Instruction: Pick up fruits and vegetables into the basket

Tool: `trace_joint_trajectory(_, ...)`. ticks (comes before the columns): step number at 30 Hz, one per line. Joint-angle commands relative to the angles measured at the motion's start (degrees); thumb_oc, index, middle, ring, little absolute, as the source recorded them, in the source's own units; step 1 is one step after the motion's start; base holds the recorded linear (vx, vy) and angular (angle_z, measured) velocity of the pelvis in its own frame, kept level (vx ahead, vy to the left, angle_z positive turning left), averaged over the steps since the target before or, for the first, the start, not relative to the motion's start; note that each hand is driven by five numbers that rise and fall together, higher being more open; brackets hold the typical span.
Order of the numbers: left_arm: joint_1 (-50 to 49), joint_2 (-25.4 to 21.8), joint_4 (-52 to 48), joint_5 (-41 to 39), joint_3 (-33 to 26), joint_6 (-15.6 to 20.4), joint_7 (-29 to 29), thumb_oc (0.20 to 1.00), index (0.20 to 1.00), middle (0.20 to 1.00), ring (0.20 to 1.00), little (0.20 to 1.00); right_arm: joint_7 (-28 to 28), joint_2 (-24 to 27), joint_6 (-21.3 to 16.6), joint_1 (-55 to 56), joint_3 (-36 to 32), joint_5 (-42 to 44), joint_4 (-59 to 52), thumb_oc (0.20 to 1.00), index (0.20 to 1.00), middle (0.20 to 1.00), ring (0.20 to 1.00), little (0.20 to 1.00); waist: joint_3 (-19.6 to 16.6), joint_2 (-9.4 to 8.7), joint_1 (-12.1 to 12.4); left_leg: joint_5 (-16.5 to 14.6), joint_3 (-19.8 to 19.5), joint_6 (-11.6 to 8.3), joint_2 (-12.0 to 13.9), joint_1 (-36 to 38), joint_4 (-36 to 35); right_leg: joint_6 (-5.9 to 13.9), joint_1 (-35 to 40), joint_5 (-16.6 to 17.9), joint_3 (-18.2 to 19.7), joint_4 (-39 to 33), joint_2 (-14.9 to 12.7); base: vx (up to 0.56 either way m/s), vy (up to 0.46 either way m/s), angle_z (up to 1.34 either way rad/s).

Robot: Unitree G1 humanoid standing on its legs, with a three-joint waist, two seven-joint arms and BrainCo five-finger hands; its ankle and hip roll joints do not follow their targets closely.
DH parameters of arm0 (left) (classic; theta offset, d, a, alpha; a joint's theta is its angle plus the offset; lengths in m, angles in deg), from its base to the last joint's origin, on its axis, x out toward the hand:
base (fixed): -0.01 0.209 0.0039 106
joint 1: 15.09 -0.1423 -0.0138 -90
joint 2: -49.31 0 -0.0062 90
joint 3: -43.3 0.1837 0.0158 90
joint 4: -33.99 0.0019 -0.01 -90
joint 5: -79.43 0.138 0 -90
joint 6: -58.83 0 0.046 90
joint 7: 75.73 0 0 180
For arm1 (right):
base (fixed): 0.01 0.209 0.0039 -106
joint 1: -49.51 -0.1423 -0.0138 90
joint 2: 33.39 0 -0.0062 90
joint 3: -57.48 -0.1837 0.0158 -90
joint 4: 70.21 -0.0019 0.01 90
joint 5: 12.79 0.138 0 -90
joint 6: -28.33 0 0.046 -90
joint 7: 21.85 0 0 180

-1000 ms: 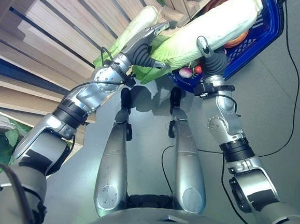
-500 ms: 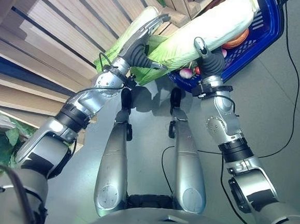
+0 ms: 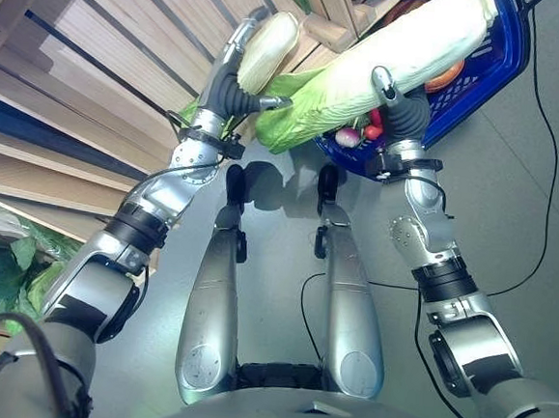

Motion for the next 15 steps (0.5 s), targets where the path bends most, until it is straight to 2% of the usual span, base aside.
trace_joint_trajectory(1,1.3,-1.6,0.2,-0.8,-3.5,3.1,-3.3,1.000,1.000,1.000,1.000,1.000,1.7,2.2,-4.4,-0.3,-5.0,-0.5,-1.8,0.200,0.200,0.200,0.200,0.200,-1.6,0.06,-0.2,-2.7,1.4,2.62,-1.8,-0.3,1.1,0.45,3.6,0.0,-3.0,-1.4,0.9,0.00,0.000,0.00)
trace_joint_trajectory(10,2.6,-2.5,4.4,-3.5,-3.9,4.6,-3.3,1.000,1.000,1.000,1.000,1.000,4.5,6.5,-4.9,-2.0,-7.2,0.9,10.5,0.200,0.200,0.200,0.200,0.200,-1.6,0.38,0.2,-3.3,1.4,2.42,-1.7,-0.4,1.8,0.50,3.5,-0.6,-3.4,-0.7,0.6,0.00,0.000,0.00)
trace_joint_trajectory(15,5.1,-3.4,6.9,-4.9,-2.8,4.7,-3.1,1.000,1.000,1.000,1.000,1.000,6.3,9.9,-3.6,-5.1,-7.5,1.6,19.8,0.200,0.200,0.200,0.200,0.200,-1.6,0.72,0.5,-3.5,1.4,2.33,-1.8,-0.9,2.3,0.60,2.9,-0.6,-3.7,-0.2,0.4,0.00,0.000,0.00)
